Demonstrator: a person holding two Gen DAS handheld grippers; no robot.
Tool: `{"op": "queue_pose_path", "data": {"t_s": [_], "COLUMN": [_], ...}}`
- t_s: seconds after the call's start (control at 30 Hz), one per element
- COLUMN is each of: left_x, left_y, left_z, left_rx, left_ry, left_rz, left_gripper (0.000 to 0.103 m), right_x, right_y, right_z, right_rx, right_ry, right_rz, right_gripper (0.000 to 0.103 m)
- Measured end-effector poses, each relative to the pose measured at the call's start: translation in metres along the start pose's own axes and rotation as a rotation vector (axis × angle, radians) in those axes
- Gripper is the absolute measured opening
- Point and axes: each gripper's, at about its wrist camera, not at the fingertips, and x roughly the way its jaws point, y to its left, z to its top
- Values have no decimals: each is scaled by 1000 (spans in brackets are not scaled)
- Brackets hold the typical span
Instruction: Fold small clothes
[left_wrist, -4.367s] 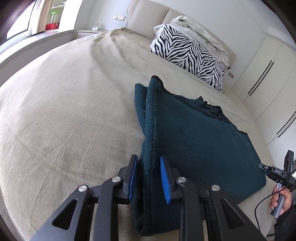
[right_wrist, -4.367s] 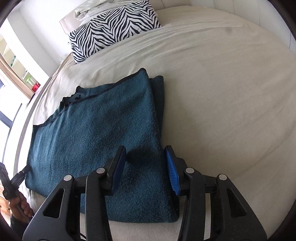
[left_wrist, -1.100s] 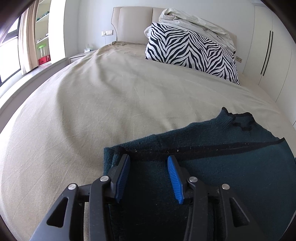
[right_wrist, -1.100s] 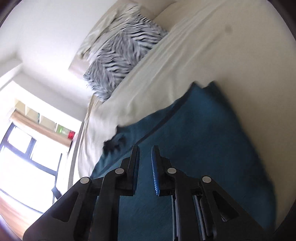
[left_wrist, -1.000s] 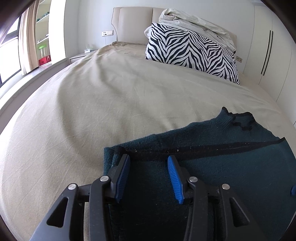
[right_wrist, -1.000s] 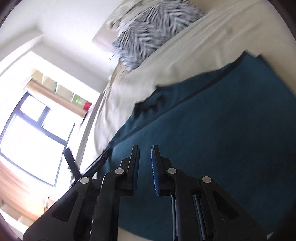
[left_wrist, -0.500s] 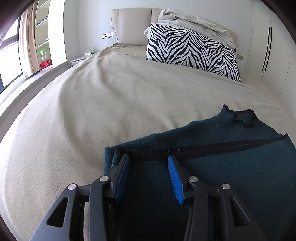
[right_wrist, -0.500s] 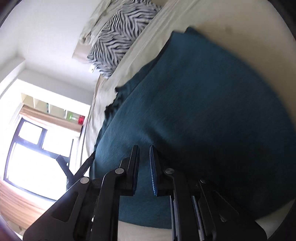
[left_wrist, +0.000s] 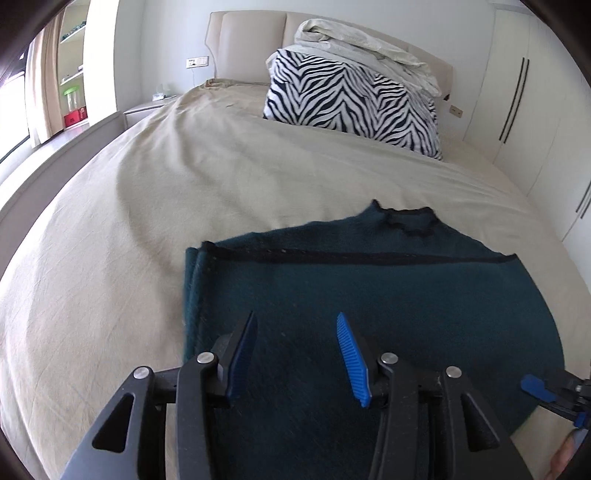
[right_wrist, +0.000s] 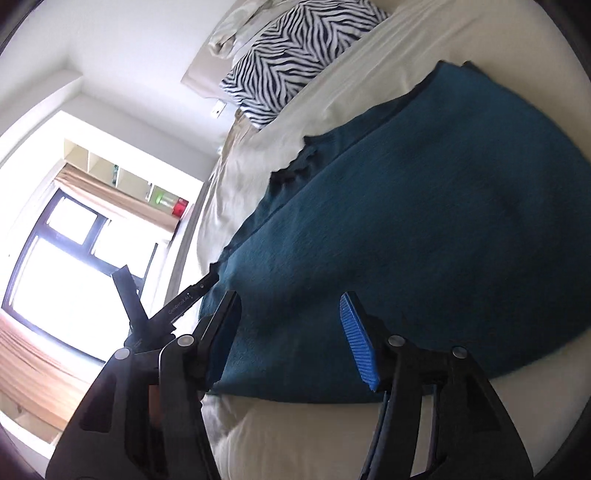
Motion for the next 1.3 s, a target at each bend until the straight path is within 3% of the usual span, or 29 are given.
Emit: {"op": "queue_pose_path", "data": {"t_s": [0.03,0.1,0.23,0.43,0.57,0.67,0.8,0.9,1.03,1.2,1.3], "left_x": [-6,-5,5,-13,-42,-69,-62,-48,-22,-5,5], "left_y": [-9,-18,1,32,61,90,123,126,129,128,115], "left_z": [-9,-26,-49,-64,-70,-71,-70,-67,-62,-55,-51], "left_rx": [16,32,-14,-29,-128,-218,-357,-389,-452,-522,-505], "left_ry": [10,50,71,68,36,-53,-20,23,102,146,194], "left_rz": [-28,-56,-59,-95,-109,-67,-144,-235,-308,-409,-445], "left_gripper": [61,61,54,52,47,59,62,62,62,62,62], "right_x": [13,36,52,0,-50,-81,-96,-79,-39,-1,21], "right_y": [6,12,-1,-48,-77,-83,-70,-44,-8,15,28], "right_z": [-5,-14,-22,-4,3,1,-3,-4,0,6,13], "right_rx": [-10,-16,8,103,178,206,190,145,108,95,86], "right_ry": [36,102,139,12,-114,-171,-171,-118,-39,32,72], "right_rz": [6,24,25,-11,-77,-125,-78,-30,38,93,118], "right_gripper": [55,55,51,51,53,54,55,55,55,55,55]}}
